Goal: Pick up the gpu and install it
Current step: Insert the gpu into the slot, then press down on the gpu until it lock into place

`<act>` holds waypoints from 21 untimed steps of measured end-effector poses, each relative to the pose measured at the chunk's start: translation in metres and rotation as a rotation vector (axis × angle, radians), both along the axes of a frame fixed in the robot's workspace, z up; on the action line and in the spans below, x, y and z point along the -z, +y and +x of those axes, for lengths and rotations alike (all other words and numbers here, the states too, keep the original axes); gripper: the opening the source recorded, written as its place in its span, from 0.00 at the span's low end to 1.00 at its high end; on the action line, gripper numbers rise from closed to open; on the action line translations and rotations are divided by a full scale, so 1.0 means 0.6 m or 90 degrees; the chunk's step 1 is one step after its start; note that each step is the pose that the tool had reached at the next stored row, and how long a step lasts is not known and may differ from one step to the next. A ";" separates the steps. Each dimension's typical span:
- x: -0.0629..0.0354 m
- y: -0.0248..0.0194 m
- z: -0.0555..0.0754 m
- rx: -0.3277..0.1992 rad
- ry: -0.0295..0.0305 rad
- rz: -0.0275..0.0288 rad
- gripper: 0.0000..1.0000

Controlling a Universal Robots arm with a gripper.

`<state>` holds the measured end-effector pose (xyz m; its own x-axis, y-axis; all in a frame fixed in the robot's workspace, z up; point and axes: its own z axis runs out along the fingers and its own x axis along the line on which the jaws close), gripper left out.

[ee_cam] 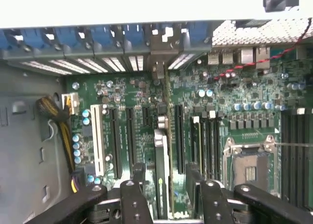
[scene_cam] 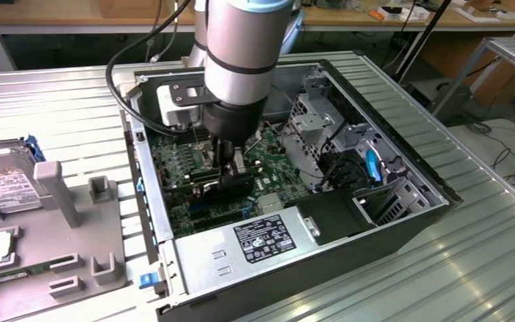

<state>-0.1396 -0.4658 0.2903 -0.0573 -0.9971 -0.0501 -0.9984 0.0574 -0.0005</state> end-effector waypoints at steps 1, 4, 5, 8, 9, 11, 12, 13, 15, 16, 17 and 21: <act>0.000 0.0000 0.000 0.000 0.0000 0.0000 0.46; 0.000 0.0000 0.000 0.000 0.0001 -0.0001 0.46; 0.000 0.0000 0.000 0.000 0.0000 -0.0001 0.46; 0.000 0.0000 0.000 0.000 0.0000 -0.0001 0.26; 0.000 0.0000 0.000 0.000 0.0000 -0.0001 0.26; 0.000 0.0000 0.000 0.000 0.0001 -0.0001 0.11; 0.000 0.0000 0.000 0.000 0.0000 -0.0001 0.11; 0.000 0.0000 0.000 0.000 0.0000 -0.0001 0.11; 0.000 0.0000 0.000 0.000 0.0001 -0.0001 0.11; 0.000 0.0000 0.000 0.000 0.0000 -0.0001 0.11; 0.000 0.0000 0.000 0.000 0.0001 -0.0001 0.11; 0.000 0.0000 0.000 0.000 0.0001 -0.0001 0.11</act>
<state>-0.1395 -0.4658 0.2904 -0.0573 -0.9971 -0.0499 -0.9984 0.0574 -0.0004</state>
